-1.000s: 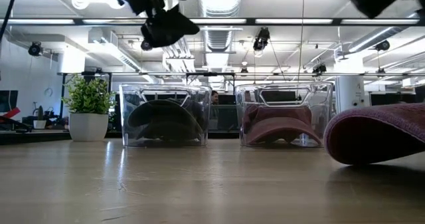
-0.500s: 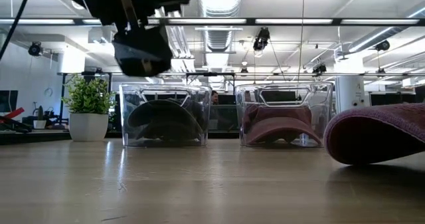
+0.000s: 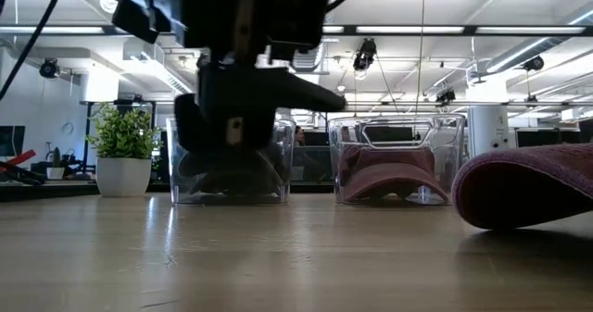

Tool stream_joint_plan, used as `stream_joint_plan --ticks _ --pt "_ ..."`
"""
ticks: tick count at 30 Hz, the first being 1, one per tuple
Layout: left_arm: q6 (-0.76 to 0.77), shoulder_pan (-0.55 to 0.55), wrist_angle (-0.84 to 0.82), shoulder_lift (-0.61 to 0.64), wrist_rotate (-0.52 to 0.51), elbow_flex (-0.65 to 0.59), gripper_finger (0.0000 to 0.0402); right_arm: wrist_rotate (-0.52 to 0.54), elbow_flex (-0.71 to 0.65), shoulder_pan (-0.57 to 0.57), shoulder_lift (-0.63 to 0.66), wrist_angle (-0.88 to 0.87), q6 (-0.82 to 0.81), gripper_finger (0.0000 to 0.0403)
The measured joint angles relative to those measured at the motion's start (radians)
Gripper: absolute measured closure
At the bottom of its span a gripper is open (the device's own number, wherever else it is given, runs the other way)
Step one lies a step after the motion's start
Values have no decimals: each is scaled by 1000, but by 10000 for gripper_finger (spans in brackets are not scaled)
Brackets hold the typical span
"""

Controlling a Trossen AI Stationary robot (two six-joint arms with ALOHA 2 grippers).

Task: Pick & Place hat
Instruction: Put the red cap into the right transparent bin

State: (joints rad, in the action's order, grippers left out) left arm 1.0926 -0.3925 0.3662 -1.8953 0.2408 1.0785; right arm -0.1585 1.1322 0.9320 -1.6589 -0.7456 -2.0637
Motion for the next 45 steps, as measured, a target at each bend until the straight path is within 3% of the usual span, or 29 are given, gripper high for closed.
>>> stream_joint_plan --ticks 8,16,27,32,38,45 --pt "29 -4 -7 -160 -63 163 170 112 60 78 -31 -45 -55 218" --pt "118 3 12 -264 -133 229 170 136 60 78 -62 -40 -30 218" --pt "112 16 140 -268 -286 229 170 164 42 76 -64 -31 -15 218" --pt "69 20 150 -274 -309 229 170 167 42 75 -64 -28 -1 218" --pt "50 20 159 -274 -410 235 170 205 35 62 -64 -27 4 218" --pt "3 20 239 -274 -425 236 171 282 34 10 -64 -22 109 218"
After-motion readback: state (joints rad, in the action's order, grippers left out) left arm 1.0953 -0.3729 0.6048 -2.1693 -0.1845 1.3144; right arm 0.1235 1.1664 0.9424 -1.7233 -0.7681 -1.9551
